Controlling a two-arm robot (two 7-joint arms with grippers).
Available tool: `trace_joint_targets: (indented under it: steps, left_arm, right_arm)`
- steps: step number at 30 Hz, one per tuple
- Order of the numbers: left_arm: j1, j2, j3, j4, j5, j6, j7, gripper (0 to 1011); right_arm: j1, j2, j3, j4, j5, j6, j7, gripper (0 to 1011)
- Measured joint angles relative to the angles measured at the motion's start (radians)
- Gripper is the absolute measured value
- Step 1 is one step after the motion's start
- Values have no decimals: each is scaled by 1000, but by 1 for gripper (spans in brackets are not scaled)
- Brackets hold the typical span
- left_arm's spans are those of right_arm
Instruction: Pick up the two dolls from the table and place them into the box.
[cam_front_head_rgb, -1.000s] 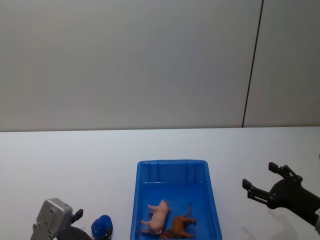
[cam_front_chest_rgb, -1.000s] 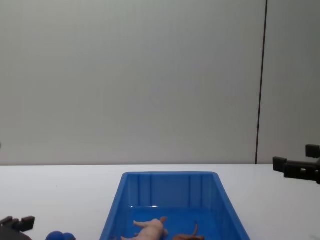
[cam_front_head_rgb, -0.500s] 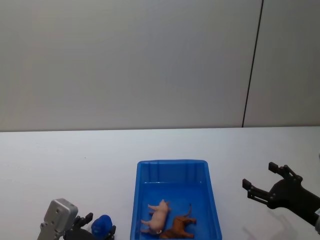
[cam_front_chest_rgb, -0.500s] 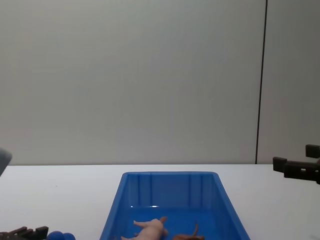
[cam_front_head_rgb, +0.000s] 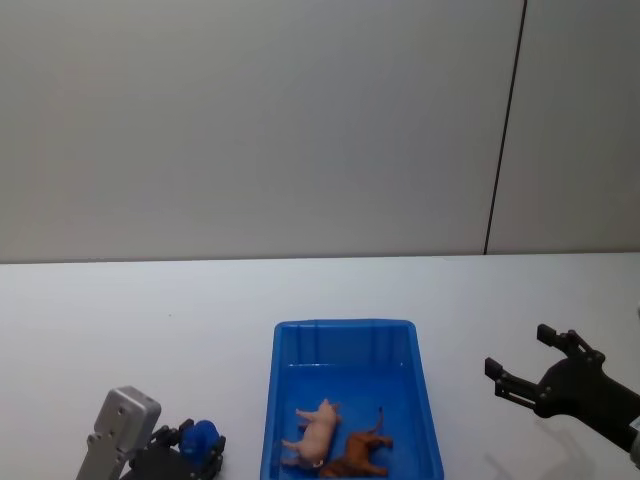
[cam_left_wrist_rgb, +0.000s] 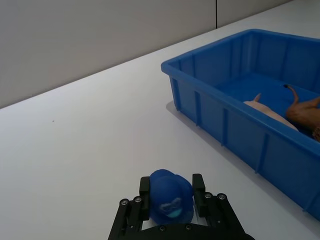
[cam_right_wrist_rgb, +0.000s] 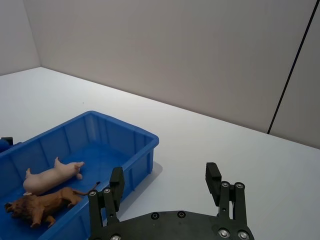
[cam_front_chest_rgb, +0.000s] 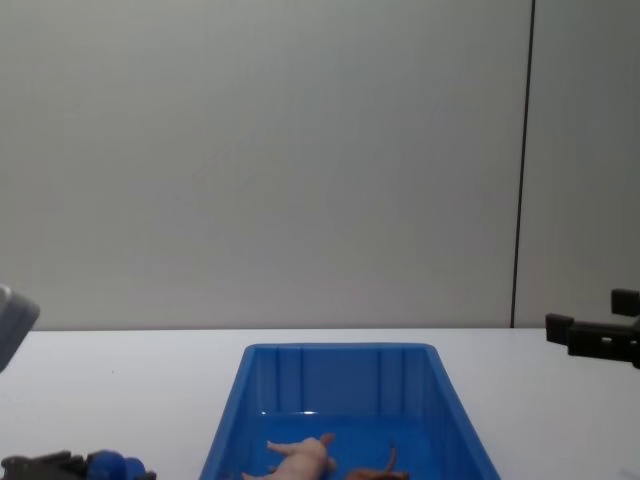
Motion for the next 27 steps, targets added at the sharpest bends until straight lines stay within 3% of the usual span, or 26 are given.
trace_joint_targets:
  steps: [4,15,27]
  left_arm:
    - [-10,-4,-6,-3,5,-9,8,446]
    - [-47,-15,-22,-47,32,-43,9,378]
    - [-111,-74,-2,-75,76,-78,-64,330]
  right_arm:
    - [0,0,0,0,0,0,0,1001]
    - [0,0,0,0,0,0,0,1001]
    - [0,0,0,0,0,0,0,1001]
